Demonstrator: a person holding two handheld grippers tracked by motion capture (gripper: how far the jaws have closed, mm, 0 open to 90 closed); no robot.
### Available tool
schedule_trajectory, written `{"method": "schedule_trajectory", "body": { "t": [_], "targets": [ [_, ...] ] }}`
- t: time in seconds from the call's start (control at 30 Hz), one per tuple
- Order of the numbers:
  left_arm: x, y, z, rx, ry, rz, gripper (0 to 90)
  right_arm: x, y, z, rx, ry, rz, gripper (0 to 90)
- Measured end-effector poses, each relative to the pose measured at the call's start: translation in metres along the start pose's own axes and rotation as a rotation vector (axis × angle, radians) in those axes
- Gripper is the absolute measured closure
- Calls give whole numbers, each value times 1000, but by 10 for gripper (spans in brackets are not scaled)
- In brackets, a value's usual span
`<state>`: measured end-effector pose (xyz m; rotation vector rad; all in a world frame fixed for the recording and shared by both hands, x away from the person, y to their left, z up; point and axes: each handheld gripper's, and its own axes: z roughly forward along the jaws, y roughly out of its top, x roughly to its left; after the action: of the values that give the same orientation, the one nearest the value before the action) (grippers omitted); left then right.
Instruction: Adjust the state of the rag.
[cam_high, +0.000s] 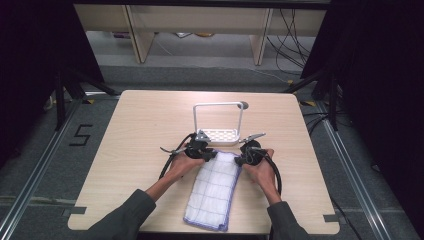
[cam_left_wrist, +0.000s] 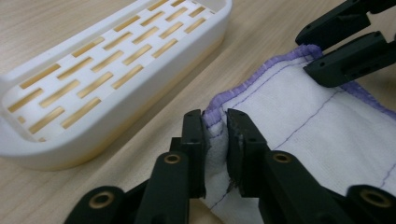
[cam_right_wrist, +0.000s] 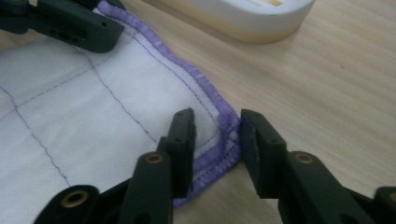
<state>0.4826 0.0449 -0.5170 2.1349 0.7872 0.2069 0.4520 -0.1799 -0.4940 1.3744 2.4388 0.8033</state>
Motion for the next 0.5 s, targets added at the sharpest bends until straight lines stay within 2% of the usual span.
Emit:
{"method": "schedule_trajectory", "body": {
  "t": [0.03,0.13,0.17,0.2,0.23,0.3,0.4,0.43,0.5],
  "targets": [
    [1,0,0,2,-6,0,804,-2,-1,1,-24,10,-7,726],
    [0,0,0,-13,-9,-24,823,-3,-2,2,-30,54,4,827],
    [0,0,-1,-14,-5,-24,825,-2,-3,2,-45,47,1,838],
    [0,0,-2,-20,-3,-15,826,-1,-2,2,-33,47,-18,845],
    [-1,0,-3,-28,3,-18,827,2,-1,2,-44,31,-37,849],
    [-1,1,-9,-26,1,5,829,4,1,1,-37,23,-75,853],
    [-3,3,-20,-67,-1,1,830,10,5,-2,-72,21,-75,855],
    [-4,4,-25,-72,-9,5,830,10,7,-6,-64,30,-99,855],
    [-5,6,-34,-84,0,29,830,14,9,-11,-103,36,-80,855]
  ]
}}
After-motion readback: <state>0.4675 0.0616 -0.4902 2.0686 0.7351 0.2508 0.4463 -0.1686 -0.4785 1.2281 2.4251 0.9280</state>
